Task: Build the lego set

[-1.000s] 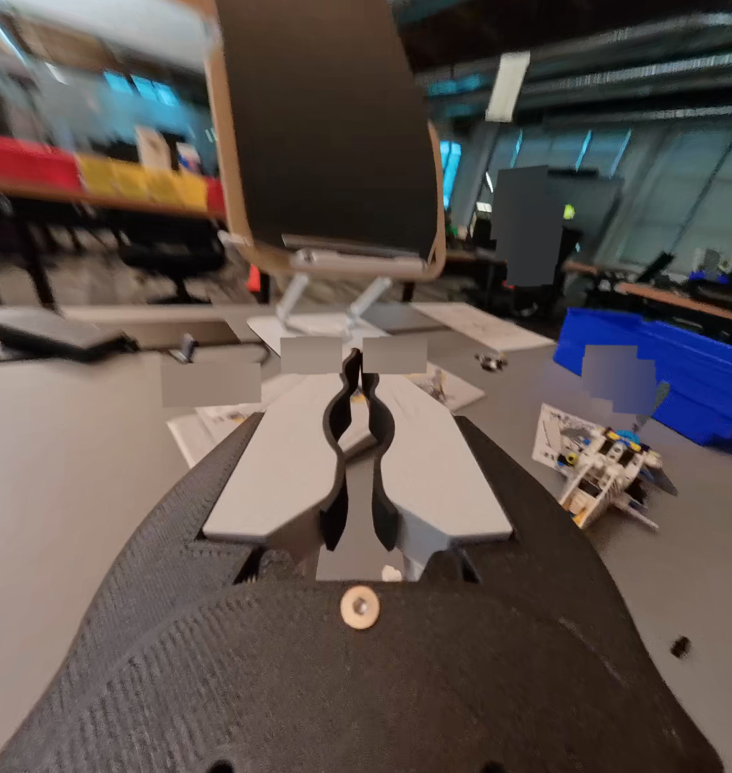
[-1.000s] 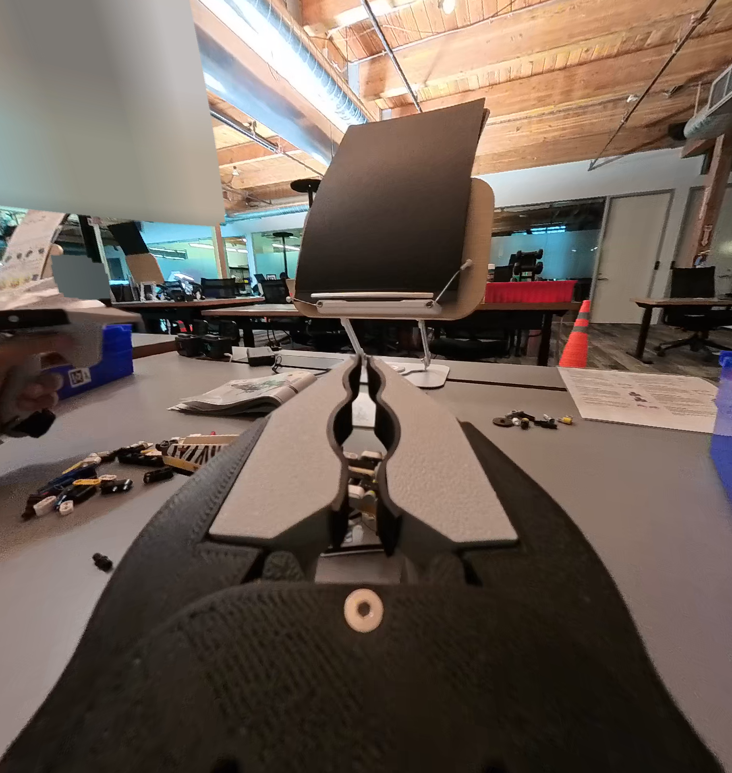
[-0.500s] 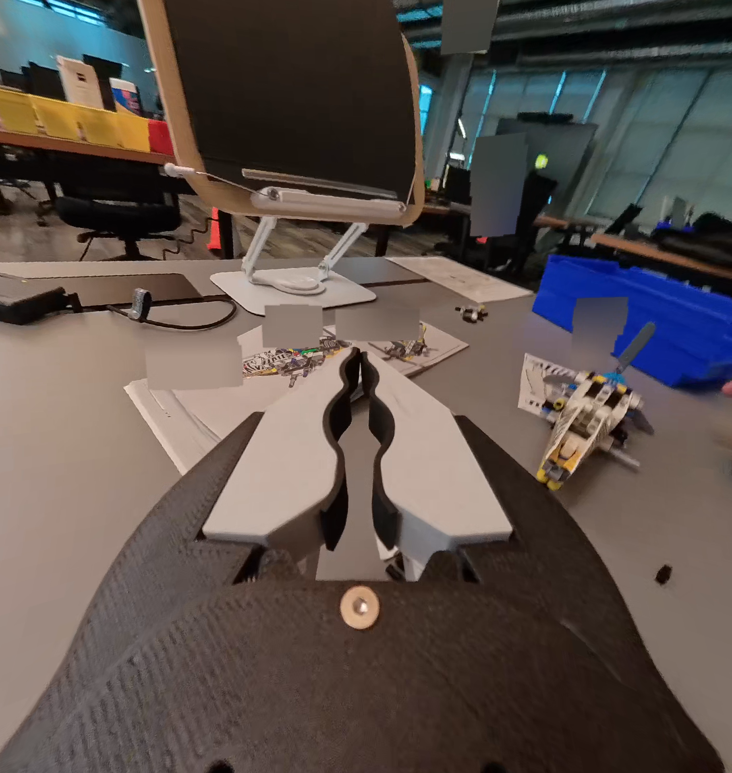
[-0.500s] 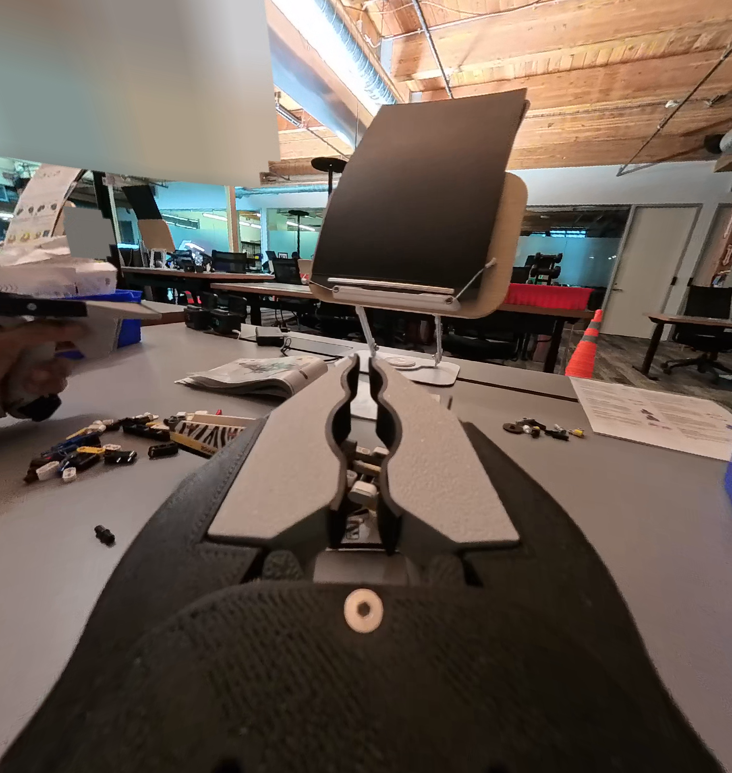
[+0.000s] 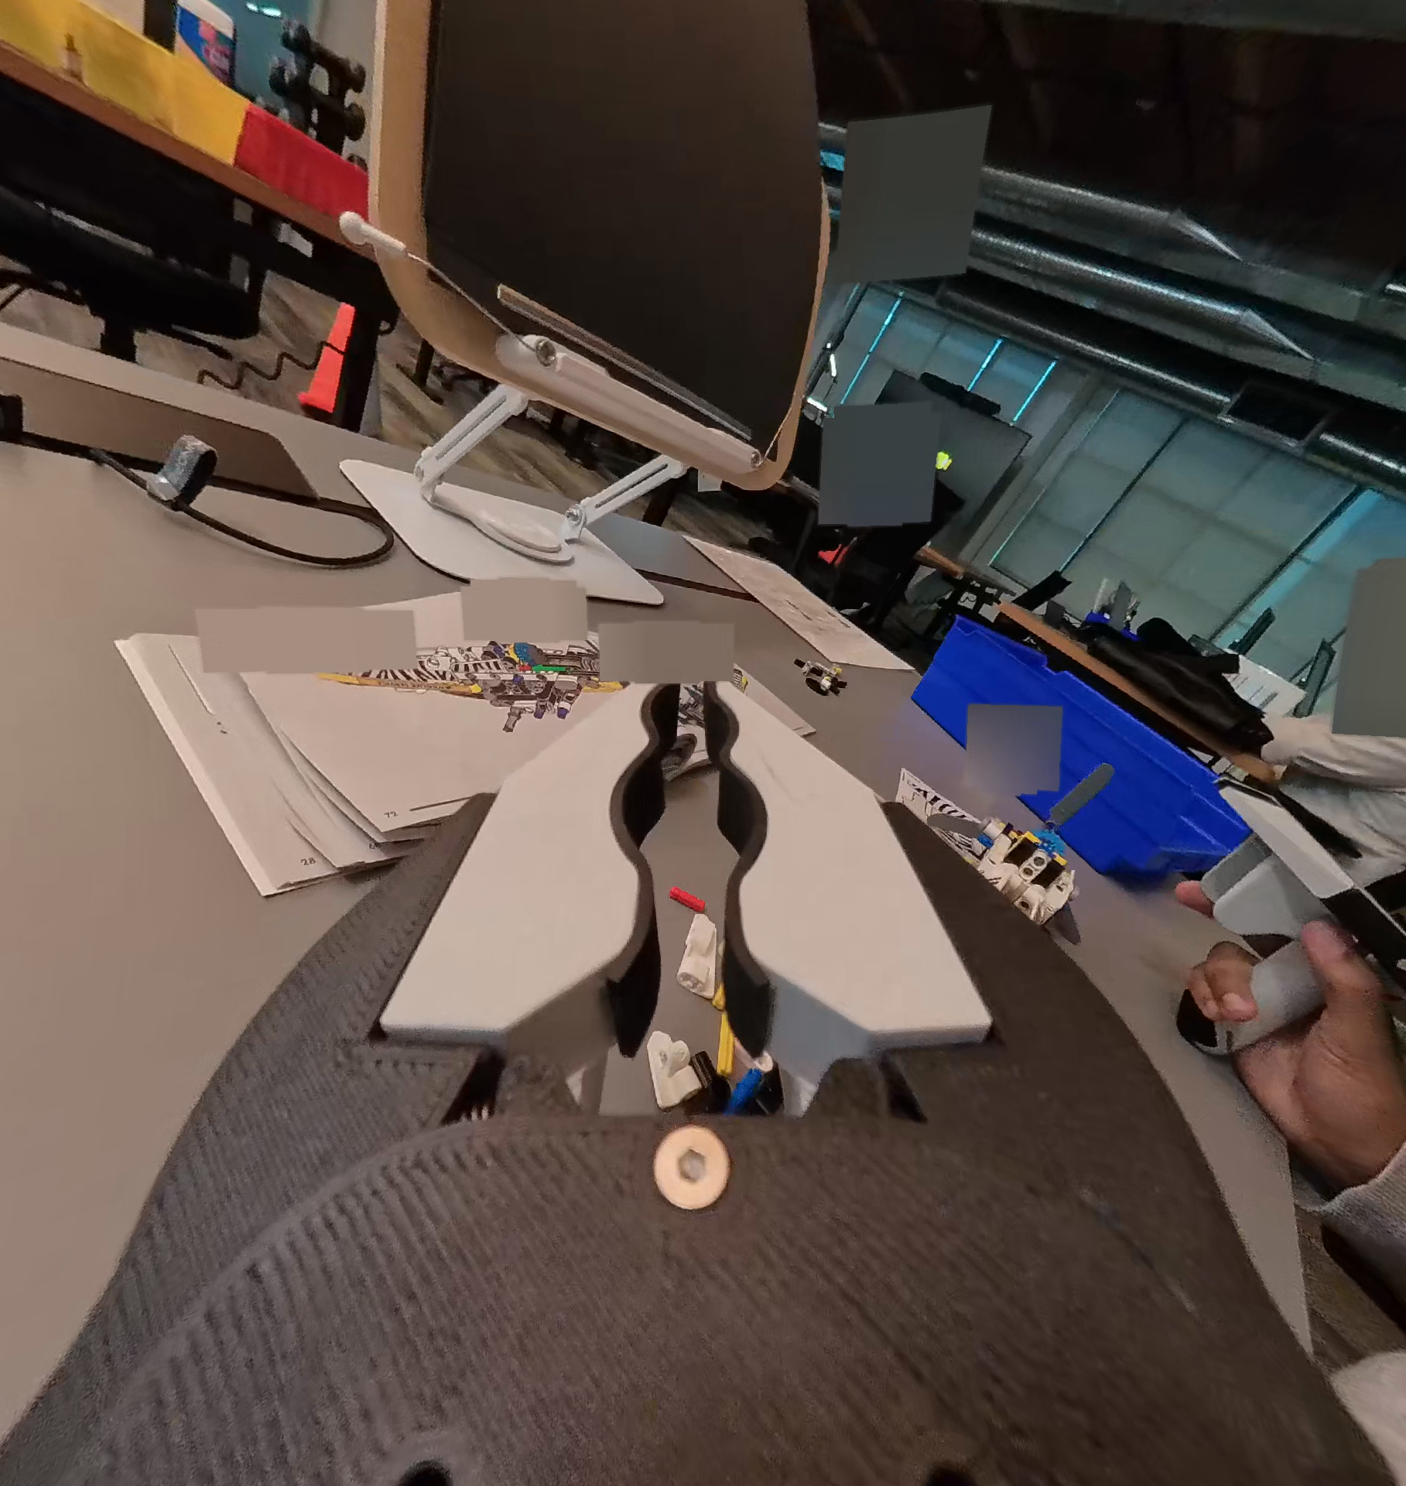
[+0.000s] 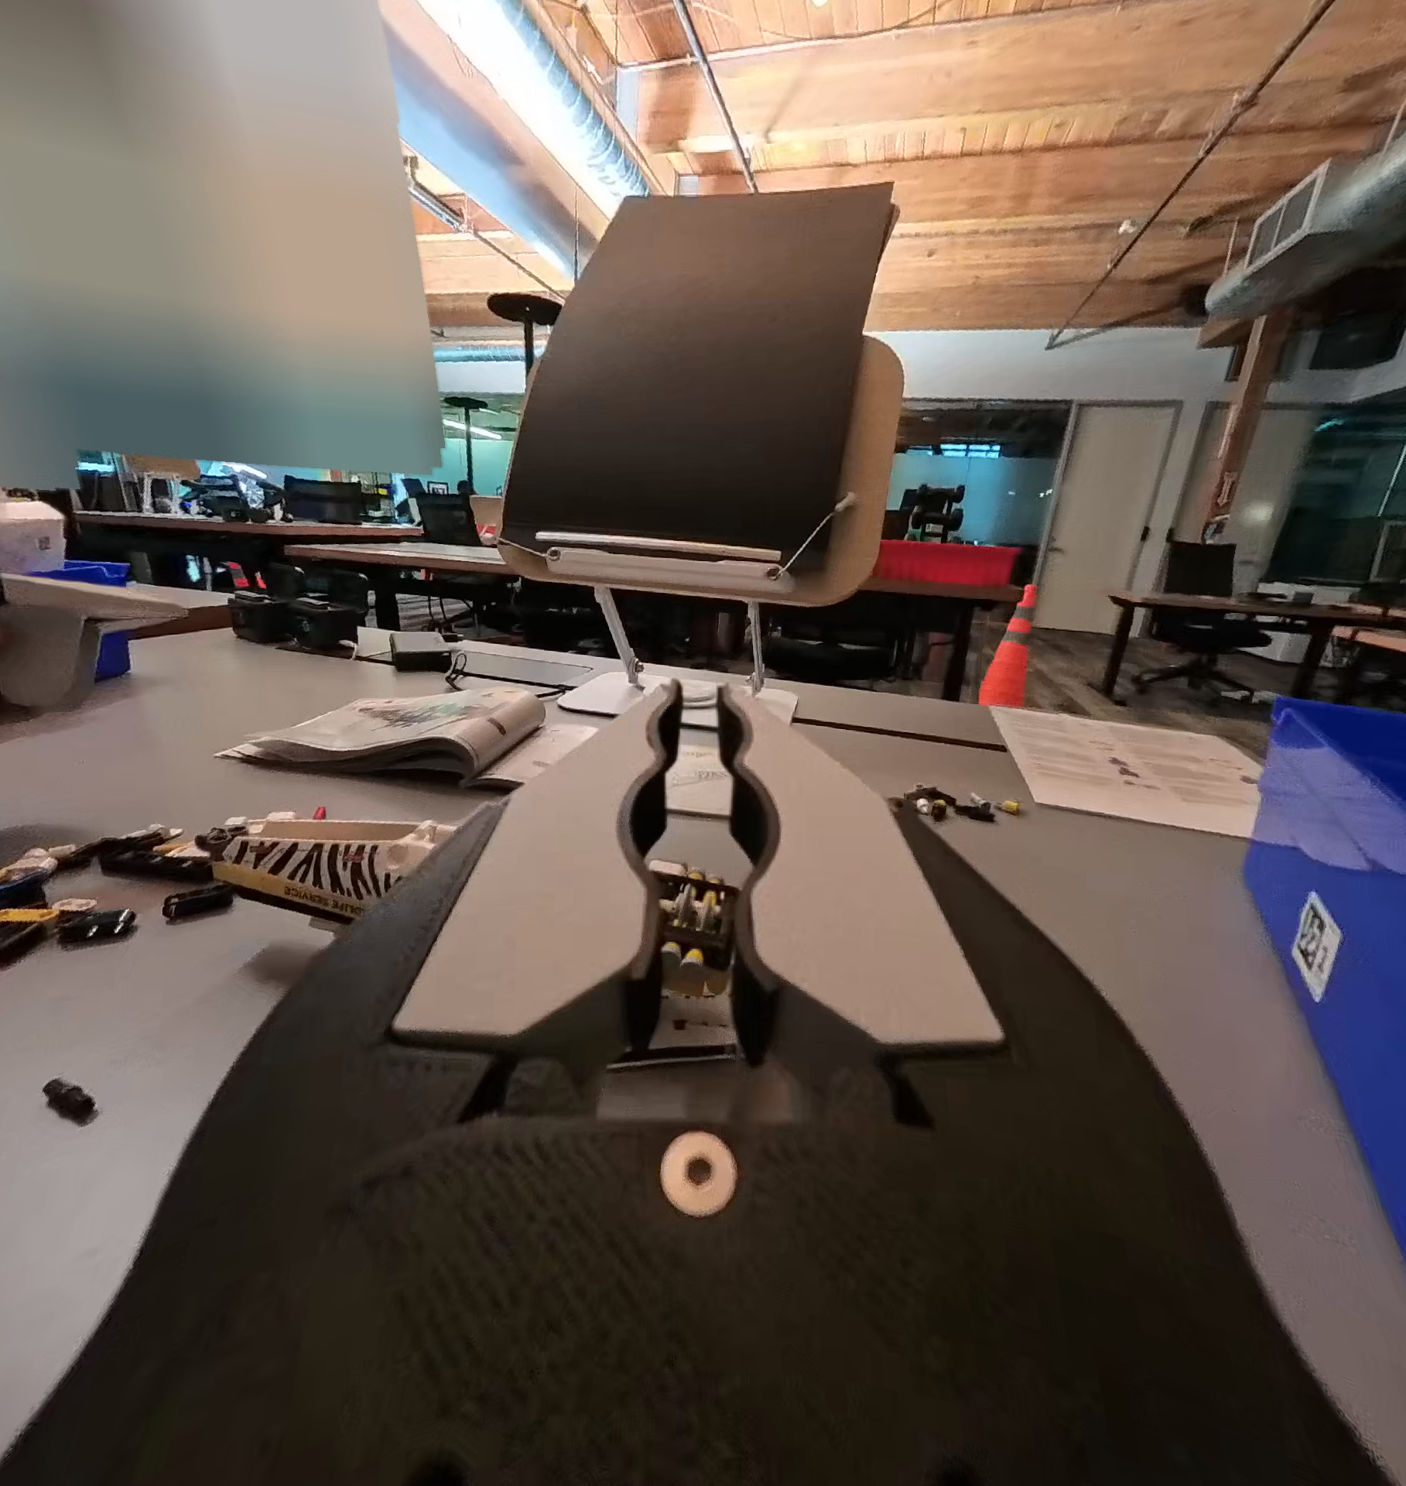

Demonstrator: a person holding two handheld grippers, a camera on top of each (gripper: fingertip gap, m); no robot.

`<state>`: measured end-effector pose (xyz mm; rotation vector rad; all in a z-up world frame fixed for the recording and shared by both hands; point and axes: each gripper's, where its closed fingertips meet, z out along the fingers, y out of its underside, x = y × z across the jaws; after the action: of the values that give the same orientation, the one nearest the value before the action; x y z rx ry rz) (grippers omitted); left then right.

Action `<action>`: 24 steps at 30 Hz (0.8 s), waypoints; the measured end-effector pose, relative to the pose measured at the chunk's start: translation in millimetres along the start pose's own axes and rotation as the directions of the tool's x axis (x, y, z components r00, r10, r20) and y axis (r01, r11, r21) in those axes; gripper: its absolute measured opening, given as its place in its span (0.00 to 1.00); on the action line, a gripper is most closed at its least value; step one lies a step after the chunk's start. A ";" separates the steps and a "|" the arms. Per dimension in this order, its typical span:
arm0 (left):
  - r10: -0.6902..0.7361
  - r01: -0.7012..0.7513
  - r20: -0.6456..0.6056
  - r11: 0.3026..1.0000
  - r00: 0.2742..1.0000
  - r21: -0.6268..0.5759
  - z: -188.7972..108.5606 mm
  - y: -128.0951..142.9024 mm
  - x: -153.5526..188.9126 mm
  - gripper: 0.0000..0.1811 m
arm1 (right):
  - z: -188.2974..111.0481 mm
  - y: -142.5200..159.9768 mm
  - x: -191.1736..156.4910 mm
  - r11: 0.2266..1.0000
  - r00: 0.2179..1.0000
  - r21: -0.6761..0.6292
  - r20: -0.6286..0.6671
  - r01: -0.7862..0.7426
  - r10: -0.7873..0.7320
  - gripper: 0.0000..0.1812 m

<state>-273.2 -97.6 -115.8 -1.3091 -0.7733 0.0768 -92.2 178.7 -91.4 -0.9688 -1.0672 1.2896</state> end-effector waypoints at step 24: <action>-0.076 0.077 0.014 0.994 0.997 -0.072 5.3 14.1 -8.4 0.06 | 4.4 4.0 -6.5 0.999 0.997 -0.028 0.060 -0.040 0.041 0.15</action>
<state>-277.3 -92.9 -131.9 -1.3474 -0.8415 -0.0048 -97.4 172.2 -94.6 -0.9813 -1.1192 1.3479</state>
